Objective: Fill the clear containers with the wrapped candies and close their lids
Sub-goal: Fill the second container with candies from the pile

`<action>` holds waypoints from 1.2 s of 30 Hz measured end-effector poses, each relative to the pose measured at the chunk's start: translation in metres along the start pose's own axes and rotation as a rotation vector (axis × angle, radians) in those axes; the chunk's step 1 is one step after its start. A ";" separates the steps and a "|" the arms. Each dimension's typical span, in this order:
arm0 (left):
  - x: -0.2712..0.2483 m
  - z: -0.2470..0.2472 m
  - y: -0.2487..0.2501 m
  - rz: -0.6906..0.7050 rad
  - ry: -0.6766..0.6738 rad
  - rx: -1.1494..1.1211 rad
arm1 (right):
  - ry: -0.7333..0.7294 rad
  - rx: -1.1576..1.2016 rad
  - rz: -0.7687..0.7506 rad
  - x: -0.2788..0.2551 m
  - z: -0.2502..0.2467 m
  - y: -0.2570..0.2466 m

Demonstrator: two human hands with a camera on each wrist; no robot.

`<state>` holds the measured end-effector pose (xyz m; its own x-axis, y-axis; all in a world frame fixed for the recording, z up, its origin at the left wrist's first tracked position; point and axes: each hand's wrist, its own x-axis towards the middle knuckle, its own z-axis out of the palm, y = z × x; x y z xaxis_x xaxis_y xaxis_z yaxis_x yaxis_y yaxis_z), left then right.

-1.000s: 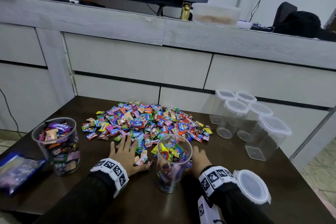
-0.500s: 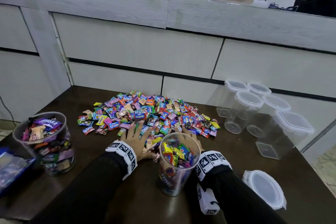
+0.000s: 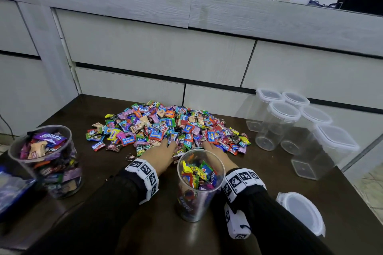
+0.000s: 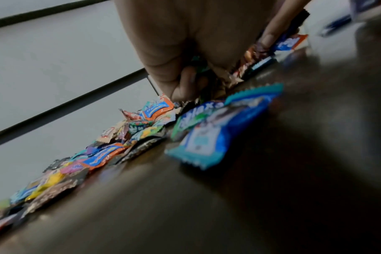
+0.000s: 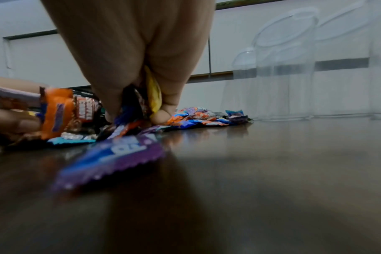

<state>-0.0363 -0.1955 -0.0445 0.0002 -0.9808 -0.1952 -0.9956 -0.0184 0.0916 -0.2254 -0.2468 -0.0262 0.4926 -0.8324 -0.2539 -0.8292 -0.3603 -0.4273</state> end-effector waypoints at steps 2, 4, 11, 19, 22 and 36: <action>-0.003 -0.004 -0.005 0.015 0.017 -0.017 | 0.045 -0.005 -0.037 -0.006 -0.004 0.007; -0.009 -0.009 -0.009 0.024 0.055 -0.057 | 0.086 0.003 -0.062 -0.014 -0.007 0.011; -0.027 -0.025 -0.004 0.019 0.136 -0.209 | 0.199 -0.076 -0.108 -0.040 -0.025 0.017; -0.037 -0.049 0.002 0.010 0.219 -0.287 | 0.278 -0.087 -0.125 -0.066 -0.048 0.008; -0.041 -0.059 0.004 0.026 0.283 -0.306 | 0.318 -0.105 -0.116 -0.073 -0.055 0.004; -0.089 -0.119 0.050 0.263 0.414 -0.427 | 0.441 -0.028 -0.124 -0.093 -0.073 -0.008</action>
<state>-0.0745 -0.1323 0.0940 -0.1178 -0.9553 0.2711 -0.8427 0.2406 0.4816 -0.2838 -0.1974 0.0644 0.4339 -0.8798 0.1942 -0.7808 -0.4747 -0.4063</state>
